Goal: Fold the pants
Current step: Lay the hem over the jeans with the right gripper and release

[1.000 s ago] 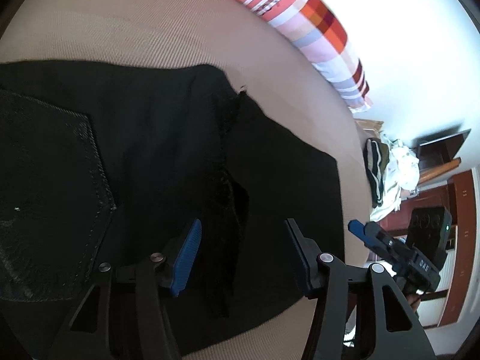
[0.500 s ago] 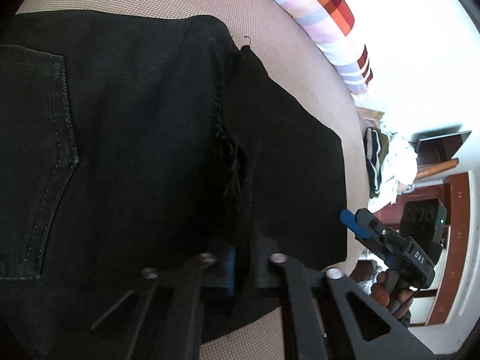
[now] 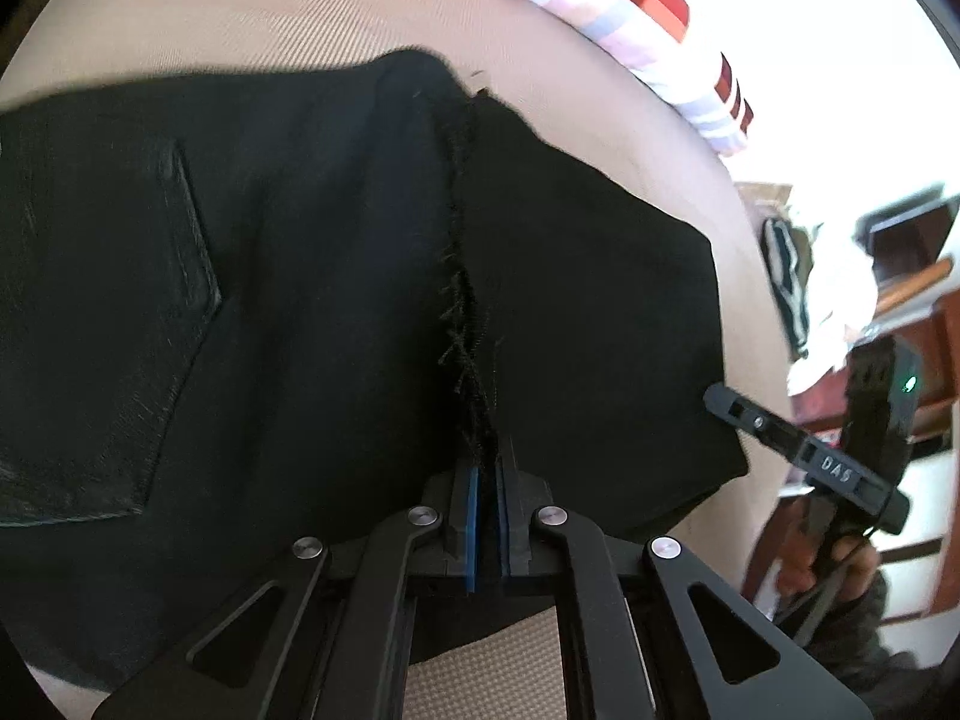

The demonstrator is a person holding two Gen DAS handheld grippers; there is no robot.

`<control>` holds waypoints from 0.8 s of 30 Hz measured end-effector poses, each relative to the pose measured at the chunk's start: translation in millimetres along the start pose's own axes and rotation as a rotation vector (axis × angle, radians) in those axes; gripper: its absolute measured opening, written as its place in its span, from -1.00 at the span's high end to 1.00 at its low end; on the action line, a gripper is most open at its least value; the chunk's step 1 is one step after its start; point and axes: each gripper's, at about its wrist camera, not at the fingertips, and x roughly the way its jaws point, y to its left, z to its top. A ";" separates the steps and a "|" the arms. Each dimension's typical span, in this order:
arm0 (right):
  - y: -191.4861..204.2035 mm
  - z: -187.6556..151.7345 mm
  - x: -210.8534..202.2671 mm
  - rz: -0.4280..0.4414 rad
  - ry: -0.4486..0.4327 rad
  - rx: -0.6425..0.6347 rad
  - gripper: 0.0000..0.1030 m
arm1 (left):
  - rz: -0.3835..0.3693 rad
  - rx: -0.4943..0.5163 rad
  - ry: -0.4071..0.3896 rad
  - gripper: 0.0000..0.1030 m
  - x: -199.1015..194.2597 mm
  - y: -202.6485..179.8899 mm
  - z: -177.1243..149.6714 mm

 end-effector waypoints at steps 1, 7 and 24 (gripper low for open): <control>3.2 1.2 -0.6 -0.015 0.004 -0.016 0.18 | 0.028 0.028 -0.012 0.87 -2.2 -5.1 0.6; 11.0 23.6 -10.2 -0.095 -0.062 -0.099 0.18 | 0.202 0.223 -0.190 0.61 -24.6 -42.6 17.2; 17.6 77.9 30.2 -0.254 -0.066 -0.200 0.17 | 0.202 0.224 -0.126 0.44 38.4 -38.3 79.1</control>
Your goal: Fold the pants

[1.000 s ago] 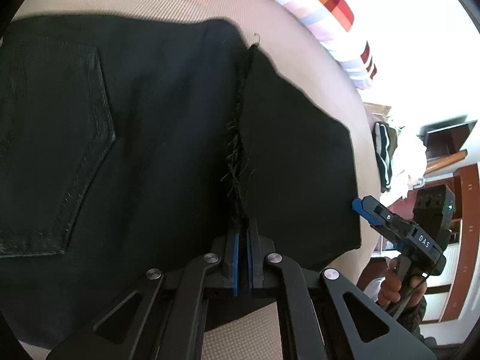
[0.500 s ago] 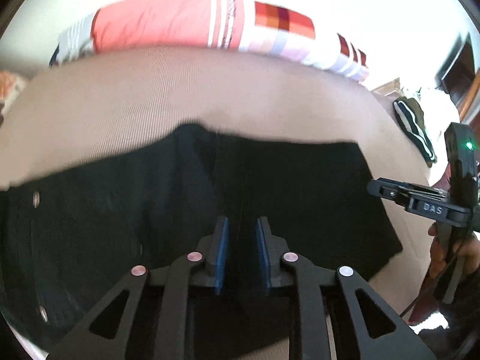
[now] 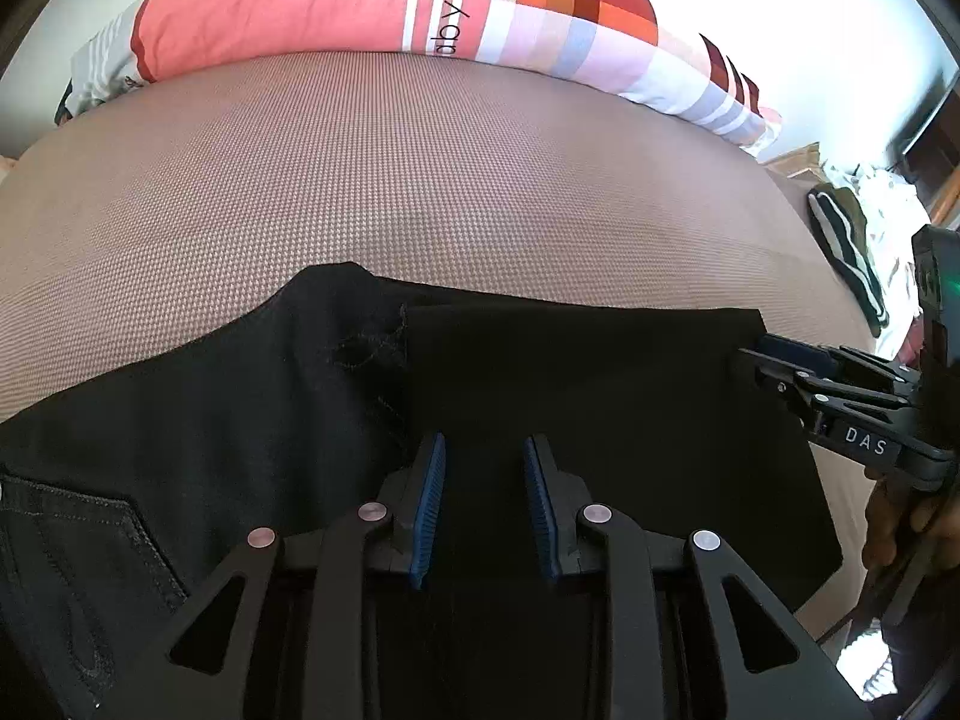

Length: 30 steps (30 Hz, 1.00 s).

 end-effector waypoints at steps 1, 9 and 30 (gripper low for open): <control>0.1 0.5 0.1 0.000 0.001 -0.002 0.17 | 0.000 0.005 0.001 0.44 -1.9 2.2 -3.6; 8.1 -11.2 -6.9 0.000 0.017 -0.019 0.17 | -0.002 0.015 0.035 0.16 -21.6 9.5 -36.8; 74.7 -63.5 -22.1 0.112 0.087 -0.116 0.15 | 0.129 -0.203 -0.112 -0.05 -185.8 126.0 -61.0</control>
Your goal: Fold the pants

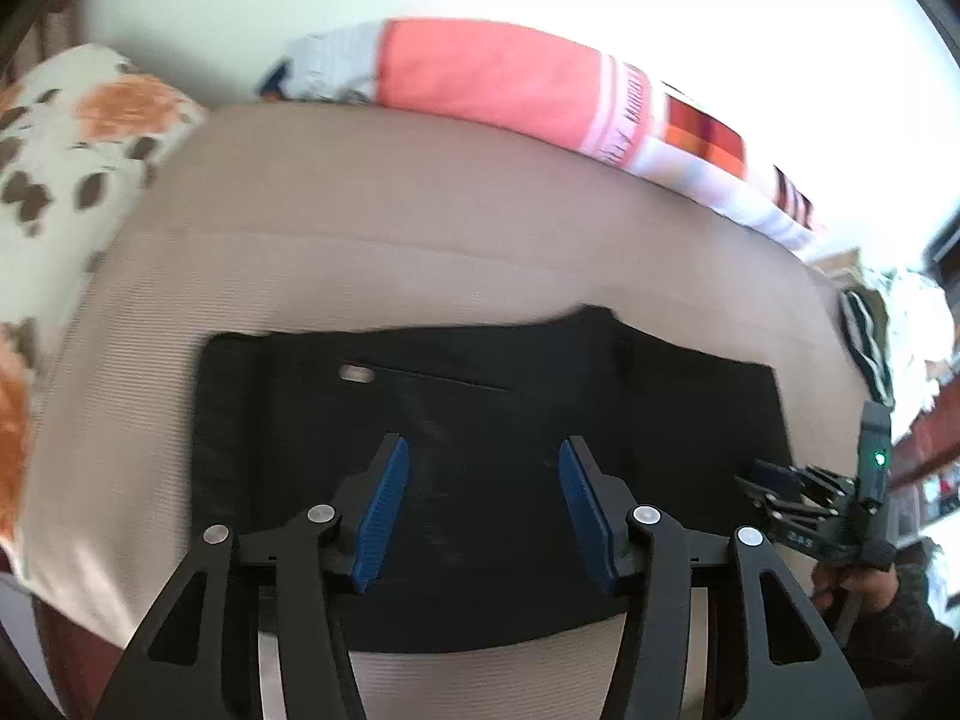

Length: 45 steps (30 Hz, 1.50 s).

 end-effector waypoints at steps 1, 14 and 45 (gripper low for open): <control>5.0 -0.9 0.4 0.005 0.002 -0.005 0.15 | 0.015 -0.005 -0.004 -0.06 -3.4 8.7 -0.2; 75.1 14.6 16.0 0.155 0.072 -0.127 0.07 | 0.035 -0.181 0.027 -0.07 -6.4 124.5 -19.6; 89.9 71.5 -7.6 0.083 0.003 0.092 0.02 | -0.650 -0.307 0.332 -0.07 92.2 230.7 0.0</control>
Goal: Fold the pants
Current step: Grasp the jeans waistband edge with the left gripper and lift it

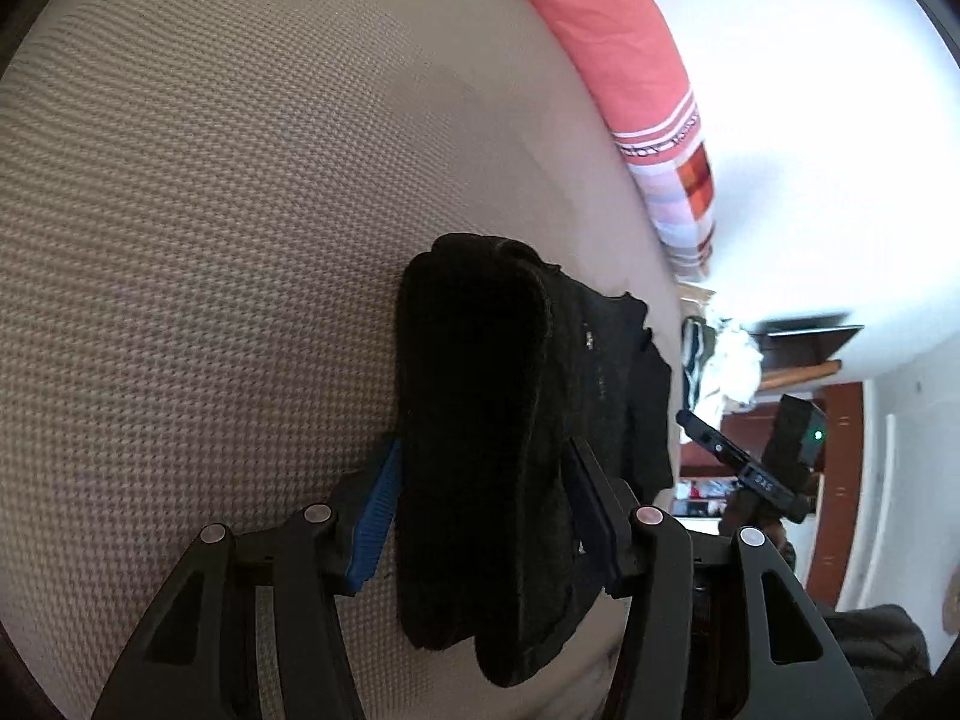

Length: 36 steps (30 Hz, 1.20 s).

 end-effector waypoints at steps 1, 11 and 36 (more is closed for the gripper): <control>0.8 1.0 -1.1 -0.003 -0.007 0.000 0.02 | -0.006 0.011 0.007 -0.07 2.8 -1.6 0.4; -1.2 0.5 -0.4 0.014 -0.025 0.025 -0.02 | -0.004 0.018 -0.050 0.00 24.2 -17.2 0.5; -121.0 -34.1 -69.9 0.091 -0.223 0.195 -0.02 | 0.370 -0.004 -0.250 0.77 63.7 -223.6 -33.0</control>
